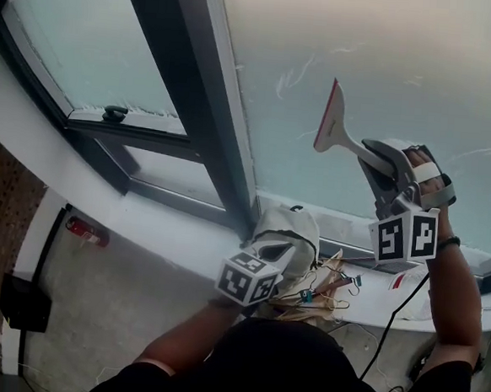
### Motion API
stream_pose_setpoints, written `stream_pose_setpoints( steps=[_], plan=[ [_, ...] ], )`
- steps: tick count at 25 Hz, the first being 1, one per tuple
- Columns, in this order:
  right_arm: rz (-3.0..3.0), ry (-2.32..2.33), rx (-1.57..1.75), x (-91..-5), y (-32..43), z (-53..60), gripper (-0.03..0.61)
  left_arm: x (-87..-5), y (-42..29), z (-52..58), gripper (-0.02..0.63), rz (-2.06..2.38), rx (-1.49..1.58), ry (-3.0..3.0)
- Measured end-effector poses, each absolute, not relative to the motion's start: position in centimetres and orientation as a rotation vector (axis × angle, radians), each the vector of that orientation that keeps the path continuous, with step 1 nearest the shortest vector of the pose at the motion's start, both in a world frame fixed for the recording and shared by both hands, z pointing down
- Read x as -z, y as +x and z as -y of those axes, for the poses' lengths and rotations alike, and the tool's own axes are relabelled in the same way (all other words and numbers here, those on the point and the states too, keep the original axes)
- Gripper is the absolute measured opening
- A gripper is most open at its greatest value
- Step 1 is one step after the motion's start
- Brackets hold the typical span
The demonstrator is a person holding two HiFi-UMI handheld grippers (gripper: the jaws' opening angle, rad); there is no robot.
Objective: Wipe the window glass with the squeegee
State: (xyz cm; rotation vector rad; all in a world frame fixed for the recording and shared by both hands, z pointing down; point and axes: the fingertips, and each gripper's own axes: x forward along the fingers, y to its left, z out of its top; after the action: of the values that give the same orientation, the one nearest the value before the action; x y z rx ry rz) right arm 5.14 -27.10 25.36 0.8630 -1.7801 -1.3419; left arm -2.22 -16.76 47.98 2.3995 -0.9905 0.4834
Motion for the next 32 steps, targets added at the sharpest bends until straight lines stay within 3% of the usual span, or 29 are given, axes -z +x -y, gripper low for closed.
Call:
stream_pose_setpoints(
  steps=[7, 15, 32],
  plan=[
    [1.807, 0.756, 1.439, -15.4, -4.7, 31.5, 0.098, -45.7, -4.3, 17.2, 0.0, 1.033, -0.417, 2.423],
    [1.843, 0.677, 1.407, -9.7, -10.9, 34.6, 0.098, -45.7, -7.2, 16.7, 0.0, 1.075, -0.385, 2.405],
    [1.714, 0.744, 1.437, -7.9, -7.5, 36.0, 0.097, -46.2, -7.5, 16.7, 0.0, 1.049, -0.396, 2.409]
  ],
)
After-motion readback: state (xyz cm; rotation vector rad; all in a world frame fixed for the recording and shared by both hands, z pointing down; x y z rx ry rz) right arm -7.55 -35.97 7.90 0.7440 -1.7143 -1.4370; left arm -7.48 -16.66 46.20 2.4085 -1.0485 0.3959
